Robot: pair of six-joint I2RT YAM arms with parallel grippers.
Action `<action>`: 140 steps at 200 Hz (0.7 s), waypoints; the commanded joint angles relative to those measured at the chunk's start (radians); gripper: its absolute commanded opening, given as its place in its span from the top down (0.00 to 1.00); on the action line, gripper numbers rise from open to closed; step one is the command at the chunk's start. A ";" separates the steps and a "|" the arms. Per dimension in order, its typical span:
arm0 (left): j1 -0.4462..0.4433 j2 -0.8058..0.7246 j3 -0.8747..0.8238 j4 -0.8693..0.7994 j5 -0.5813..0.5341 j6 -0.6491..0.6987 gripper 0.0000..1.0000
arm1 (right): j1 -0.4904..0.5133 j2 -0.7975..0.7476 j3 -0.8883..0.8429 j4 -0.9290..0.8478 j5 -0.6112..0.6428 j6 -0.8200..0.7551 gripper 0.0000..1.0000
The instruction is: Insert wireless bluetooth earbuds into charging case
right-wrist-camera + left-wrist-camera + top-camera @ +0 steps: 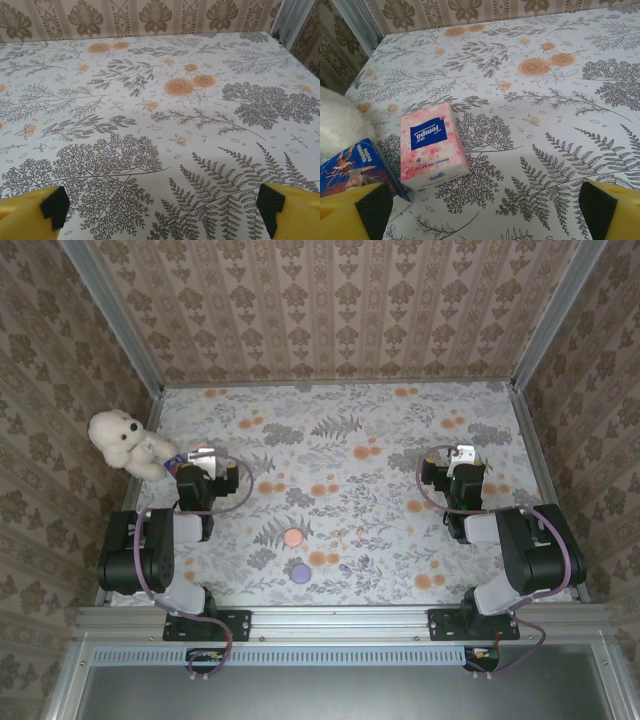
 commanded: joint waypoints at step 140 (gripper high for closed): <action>-0.001 0.001 0.015 -0.004 0.010 -0.016 0.00 | -0.006 0.000 0.020 -0.007 -0.024 -0.002 0.00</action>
